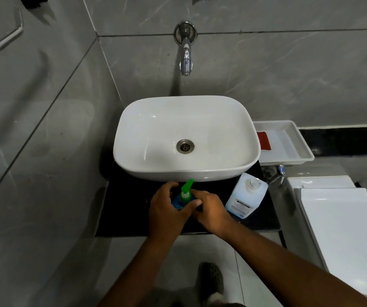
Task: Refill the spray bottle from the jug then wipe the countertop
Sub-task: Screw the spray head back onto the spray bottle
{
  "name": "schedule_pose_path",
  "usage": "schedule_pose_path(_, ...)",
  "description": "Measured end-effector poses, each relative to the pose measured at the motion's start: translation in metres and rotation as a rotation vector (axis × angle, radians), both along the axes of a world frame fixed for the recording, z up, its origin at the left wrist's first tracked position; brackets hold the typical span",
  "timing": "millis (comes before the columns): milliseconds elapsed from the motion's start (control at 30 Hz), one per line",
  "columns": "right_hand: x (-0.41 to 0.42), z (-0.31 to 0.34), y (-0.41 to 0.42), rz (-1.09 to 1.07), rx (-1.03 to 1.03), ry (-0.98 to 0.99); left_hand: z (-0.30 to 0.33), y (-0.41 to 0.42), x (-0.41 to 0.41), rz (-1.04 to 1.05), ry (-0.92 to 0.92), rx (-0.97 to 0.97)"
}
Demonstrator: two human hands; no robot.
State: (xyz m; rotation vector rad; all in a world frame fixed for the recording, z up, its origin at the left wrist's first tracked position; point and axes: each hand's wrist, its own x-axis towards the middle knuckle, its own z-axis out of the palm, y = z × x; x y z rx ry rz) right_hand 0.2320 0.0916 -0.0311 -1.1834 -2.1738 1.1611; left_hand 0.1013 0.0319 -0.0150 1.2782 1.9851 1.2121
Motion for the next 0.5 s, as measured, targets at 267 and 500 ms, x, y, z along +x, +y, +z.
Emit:
schedule_pose_path(267,0.0013,-0.0027,0.0010,0.014,0.012,-0.010,0.0035,0.0025,0.0037,-0.108,-0.071,0.013)
schedule_pose_path(500,0.0001,-0.0043,0.0018,0.012,0.004,-0.010,0.0060,0.0032,0.0008,-0.047,-0.124,-0.045)
